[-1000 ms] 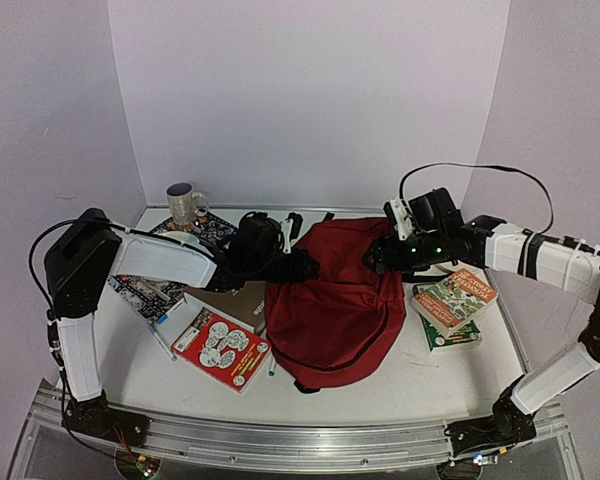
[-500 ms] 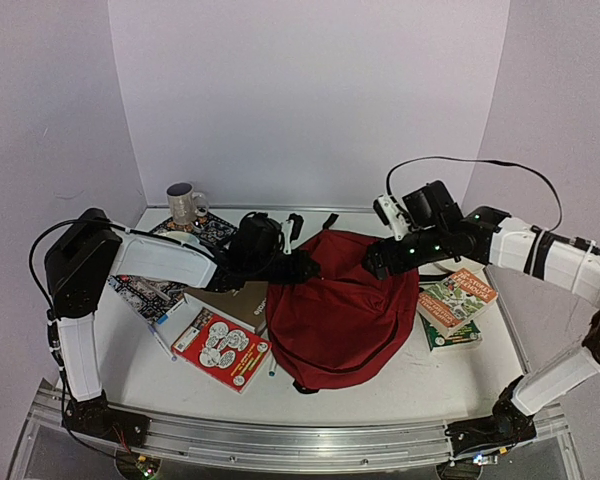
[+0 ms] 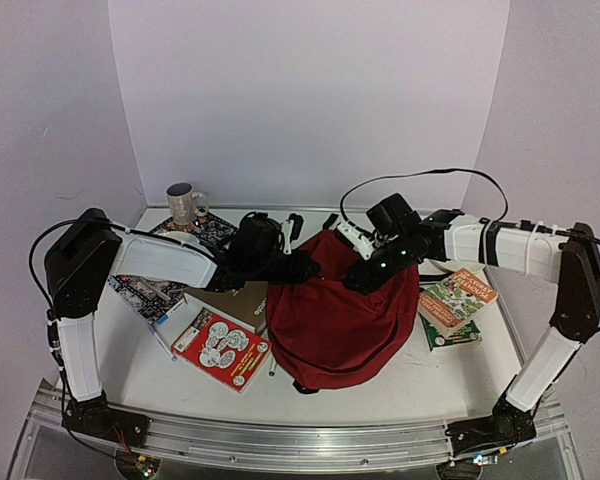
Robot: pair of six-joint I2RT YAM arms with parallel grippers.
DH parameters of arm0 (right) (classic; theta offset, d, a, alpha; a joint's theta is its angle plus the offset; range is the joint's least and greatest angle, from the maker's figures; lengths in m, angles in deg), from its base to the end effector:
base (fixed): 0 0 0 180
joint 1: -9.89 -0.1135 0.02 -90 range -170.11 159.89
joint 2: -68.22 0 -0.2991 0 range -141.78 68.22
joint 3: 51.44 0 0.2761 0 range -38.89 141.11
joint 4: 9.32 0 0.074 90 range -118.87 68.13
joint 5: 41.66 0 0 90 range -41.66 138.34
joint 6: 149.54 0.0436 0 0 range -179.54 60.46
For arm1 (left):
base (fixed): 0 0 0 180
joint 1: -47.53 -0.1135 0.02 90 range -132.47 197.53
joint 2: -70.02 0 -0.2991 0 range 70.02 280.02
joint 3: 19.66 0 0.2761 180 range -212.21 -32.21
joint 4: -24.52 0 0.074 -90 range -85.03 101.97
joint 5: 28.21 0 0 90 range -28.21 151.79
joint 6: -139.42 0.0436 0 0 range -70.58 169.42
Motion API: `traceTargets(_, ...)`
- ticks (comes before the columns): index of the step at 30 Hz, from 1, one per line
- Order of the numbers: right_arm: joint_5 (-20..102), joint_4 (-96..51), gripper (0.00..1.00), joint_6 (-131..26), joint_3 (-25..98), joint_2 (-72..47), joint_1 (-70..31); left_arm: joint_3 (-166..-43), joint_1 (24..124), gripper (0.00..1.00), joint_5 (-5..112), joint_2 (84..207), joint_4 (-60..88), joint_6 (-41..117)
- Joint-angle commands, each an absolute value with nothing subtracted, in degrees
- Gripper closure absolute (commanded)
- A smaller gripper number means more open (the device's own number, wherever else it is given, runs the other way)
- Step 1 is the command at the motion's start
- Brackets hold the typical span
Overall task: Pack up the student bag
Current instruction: Hold the lower front pocket of the student bag, then unzip the lower front pocket of the student bag.
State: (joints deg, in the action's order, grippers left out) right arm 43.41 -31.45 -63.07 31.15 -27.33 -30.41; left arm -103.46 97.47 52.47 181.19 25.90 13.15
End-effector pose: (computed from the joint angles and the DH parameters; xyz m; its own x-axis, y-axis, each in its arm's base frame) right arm 0.3134 0.2707 0.2818 -0.3946 -0.4151 -0.8197 -0.7237 0.6901 -0.0011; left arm 0.3025 -0.3707 0.2142 -0.7296 -0.0394 -0.6827 0.5176 0.6206 -0.5890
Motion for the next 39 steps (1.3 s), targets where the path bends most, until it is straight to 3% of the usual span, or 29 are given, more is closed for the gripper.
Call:
traceTargets(1, 42.77, -32.93, 0.58, -66.76, 32.57, -28.69, -30.70, -106.24, 97.49, 1.00, 53.06, 179.76, 27.17, 13.52)
traceTargets(10, 46.55, -33.43, 0.69, -68.15, 29.60, -28.43, -30.63, -105.53, 96.83, 1.00, 54.22, 178.67, 26.98, 14.38)
traceTargets(20, 51.11, -34.94, 0.99, -68.77, 27.98, -26.67, -29.84, -103.03, 95.84, 1.00, 57.52, 176.03, 25.59, 16.41)
traceTargets(33, 50.91, -36.66, 1.00, -69.48, 23.45, -20.13, -28.89, -102.32, 93.60, 1.00, 71.01, 175.38, 18.14, 20.47)
traceTargets(39, 45.20, -36.63, 0.95, -69.29, 25.41, -22.01, -28.90, -101.75, 93.47, 1.00, 67.09, 174.38, 17.97, 21.53)
